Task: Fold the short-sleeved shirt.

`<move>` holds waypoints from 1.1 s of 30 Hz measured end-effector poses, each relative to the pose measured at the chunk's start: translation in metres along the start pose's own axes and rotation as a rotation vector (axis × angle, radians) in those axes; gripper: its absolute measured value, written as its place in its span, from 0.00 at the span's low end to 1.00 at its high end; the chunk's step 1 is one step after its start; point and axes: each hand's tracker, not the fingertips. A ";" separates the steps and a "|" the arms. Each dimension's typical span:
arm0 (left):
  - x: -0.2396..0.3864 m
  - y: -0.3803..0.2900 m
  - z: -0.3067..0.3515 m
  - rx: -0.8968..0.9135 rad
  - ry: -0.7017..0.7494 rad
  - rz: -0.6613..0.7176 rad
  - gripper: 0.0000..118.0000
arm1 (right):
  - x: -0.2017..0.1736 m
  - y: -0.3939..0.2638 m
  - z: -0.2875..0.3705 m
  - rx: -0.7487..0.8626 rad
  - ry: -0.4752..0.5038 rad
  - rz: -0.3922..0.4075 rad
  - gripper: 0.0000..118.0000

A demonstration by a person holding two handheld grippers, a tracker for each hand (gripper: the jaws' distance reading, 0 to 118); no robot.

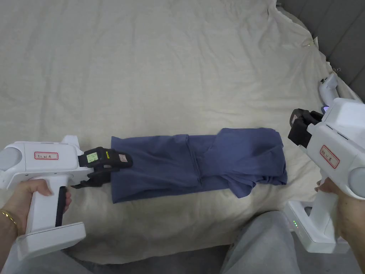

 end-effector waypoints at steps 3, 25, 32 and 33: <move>-0.001 0.002 -0.009 -0.015 0.041 -0.023 0.16 | -0.001 -0.003 -0.001 -0.011 -0.006 0.011 0.00; 0.075 0.022 0.074 0.130 0.419 -0.100 0.01 | -0.008 0.006 -0.016 -0.019 0.045 0.007 0.00; 0.072 0.030 0.167 0.270 0.844 -0.124 0.01 | -0.015 0.017 -0.021 0.009 0.084 0.002 0.00; 0.079 0.030 0.173 0.274 0.907 -0.150 0.01 | -0.015 0.017 -0.021 0.011 0.088 -0.004 0.00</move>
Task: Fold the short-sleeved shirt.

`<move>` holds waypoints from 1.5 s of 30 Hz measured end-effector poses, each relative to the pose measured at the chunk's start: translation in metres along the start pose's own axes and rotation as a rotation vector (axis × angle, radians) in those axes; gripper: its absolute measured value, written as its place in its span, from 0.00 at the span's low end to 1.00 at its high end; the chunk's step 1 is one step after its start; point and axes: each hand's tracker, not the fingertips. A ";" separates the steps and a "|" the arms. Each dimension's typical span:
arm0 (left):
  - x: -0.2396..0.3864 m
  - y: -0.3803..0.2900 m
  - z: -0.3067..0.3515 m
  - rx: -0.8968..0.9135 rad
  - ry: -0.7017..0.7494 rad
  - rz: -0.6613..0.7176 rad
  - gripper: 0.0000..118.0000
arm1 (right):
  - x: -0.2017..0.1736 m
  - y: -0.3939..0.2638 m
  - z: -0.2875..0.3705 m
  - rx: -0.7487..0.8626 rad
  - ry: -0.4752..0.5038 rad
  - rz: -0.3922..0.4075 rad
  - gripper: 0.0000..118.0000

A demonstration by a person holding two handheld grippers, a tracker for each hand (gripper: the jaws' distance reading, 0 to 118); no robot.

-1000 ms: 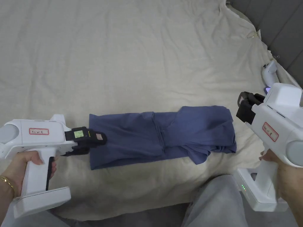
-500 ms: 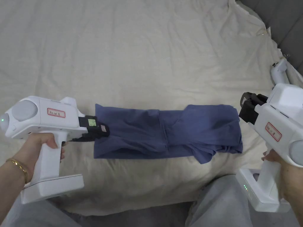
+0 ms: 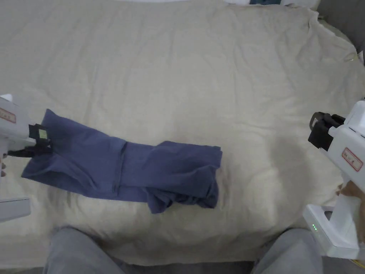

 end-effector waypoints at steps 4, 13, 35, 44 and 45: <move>0.028 -0.001 0.028 0.061 0.144 -0.172 0.01 | -0.002 -0.001 0.000 0.008 0.014 -0.013 0.00; 0.144 -0.028 0.030 0.035 -0.141 -0.354 0.02 | 0.000 -0.008 0.013 0.009 0.006 -0.013 0.00; 0.271 -0.084 -0.091 -0.212 -0.338 -0.364 0.62 | 0.020 -0.015 0.026 -0.004 -0.058 -0.026 0.00; 0.217 -0.041 -0.025 -0.014 -0.572 -0.153 0.95 | 0.007 -0.013 0.023 -0.009 -0.034 -0.009 0.00; 0.209 -0.037 -0.020 0.027 -0.565 -0.136 0.94 | 0.005 -0.013 0.023 -0.007 -0.031 -0.009 0.00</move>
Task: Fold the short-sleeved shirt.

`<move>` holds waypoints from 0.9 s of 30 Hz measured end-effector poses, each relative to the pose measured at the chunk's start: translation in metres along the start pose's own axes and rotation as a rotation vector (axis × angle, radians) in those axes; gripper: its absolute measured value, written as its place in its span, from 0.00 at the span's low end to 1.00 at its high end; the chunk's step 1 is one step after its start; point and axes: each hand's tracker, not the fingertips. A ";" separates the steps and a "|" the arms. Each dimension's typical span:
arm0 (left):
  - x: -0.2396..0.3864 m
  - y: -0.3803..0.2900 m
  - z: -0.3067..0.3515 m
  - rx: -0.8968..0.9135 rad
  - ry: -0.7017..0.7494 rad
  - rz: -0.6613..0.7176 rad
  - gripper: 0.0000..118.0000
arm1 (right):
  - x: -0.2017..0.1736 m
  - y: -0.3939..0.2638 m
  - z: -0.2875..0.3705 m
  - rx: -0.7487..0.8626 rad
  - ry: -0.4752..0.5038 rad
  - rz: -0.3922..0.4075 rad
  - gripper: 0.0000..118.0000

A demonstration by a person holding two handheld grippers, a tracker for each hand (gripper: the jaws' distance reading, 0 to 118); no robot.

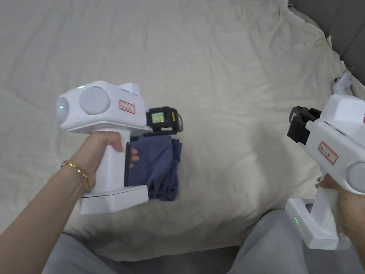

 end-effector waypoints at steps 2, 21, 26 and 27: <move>-0.006 -0.003 0.012 0.119 0.118 -0.049 0.81 | -0.002 0.000 -0.002 0.002 0.007 0.002 0.00; 0.040 -0.159 -0.097 0.083 0.295 -0.450 0.00 | -0.001 -0.003 0.001 -0.015 -0.008 0.008 0.00; 0.047 -0.169 -0.108 0.028 0.257 -0.400 0.00 | -0.003 -0.004 0.003 -0.019 -0.004 0.011 0.00; 0.048 -0.162 -0.103 0.022 0.226 -0.339 0.00 | -0.004 -0.003 0.005 -0.016 -0.002 0.010 0.00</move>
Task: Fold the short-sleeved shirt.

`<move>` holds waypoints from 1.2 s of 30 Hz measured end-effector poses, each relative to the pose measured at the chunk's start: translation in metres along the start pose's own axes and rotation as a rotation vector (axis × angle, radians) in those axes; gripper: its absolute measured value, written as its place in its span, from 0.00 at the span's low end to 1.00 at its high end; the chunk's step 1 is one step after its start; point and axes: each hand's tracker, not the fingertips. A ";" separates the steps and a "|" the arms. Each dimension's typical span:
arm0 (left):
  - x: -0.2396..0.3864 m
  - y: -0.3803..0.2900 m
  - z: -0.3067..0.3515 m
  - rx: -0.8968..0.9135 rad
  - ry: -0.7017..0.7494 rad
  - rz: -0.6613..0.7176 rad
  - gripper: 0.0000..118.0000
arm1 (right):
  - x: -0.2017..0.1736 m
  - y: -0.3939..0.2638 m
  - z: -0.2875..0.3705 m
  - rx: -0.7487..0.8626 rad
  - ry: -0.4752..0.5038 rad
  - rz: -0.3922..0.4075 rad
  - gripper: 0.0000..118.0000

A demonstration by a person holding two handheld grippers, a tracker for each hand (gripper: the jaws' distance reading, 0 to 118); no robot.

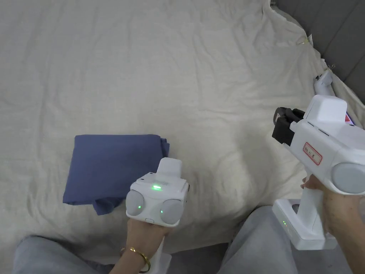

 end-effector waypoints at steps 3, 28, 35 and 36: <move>-0.016 0.029 0.027 0.086 -0.133 0.109 0.00 | -0.001 0.002 -0.001 0.004 0.010 -0.003 0.00; -0.182 0.041 0.168 0.486 0.332 0.210 0.00 | -0.238 -0.047 -0.066 -0.033 0.362 0.066 0.00; -0.213 0.029 0.162 0.435 0.344 0.235 0.00 | -0.279 -0.116 -0.094 -0.202 0.355 0.117 0.00; -0.215 0.028 0.161 0.429 0.343 0.238 0.00 | -0.280 -0.124 -0.097 -0.227 0.339 0.127 0.00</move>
